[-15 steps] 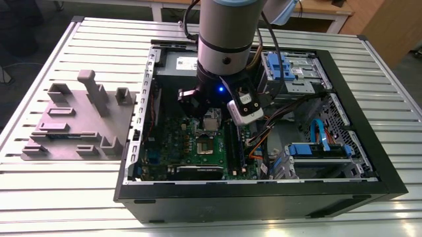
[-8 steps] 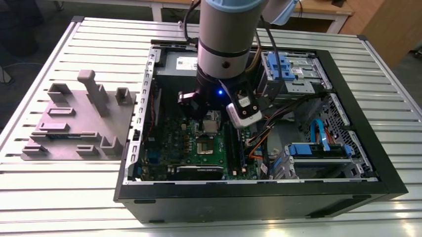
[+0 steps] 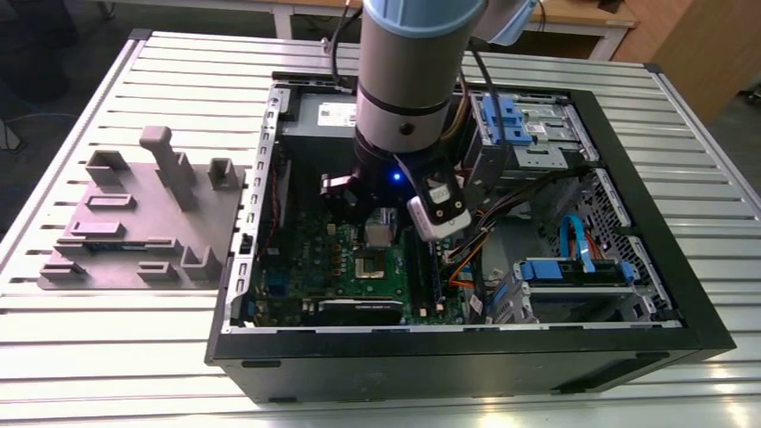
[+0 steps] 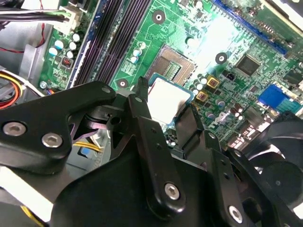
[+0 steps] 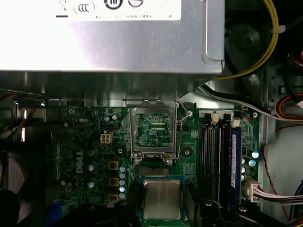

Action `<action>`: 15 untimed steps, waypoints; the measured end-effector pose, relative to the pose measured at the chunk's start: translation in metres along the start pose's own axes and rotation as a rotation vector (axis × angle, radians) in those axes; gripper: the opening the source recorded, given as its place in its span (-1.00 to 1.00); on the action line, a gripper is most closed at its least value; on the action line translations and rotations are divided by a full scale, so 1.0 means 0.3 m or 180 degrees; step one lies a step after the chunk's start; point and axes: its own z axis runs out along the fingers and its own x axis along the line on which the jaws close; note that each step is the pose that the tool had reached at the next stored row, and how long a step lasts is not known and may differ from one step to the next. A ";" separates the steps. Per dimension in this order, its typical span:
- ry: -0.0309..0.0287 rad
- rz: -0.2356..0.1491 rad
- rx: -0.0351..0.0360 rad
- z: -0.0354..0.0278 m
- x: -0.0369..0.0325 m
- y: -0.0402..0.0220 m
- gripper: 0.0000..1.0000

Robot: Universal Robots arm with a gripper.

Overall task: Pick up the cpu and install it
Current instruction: 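Place the cpu into insertion slot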

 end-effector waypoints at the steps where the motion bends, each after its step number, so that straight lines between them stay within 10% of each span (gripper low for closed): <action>1: 0.0000 0.0000 0.0000 0.003 0.000 0.000 -0.06; 15: 0.0000 0.0000 -0.0002 0.019 0.001 -0.014 -0.06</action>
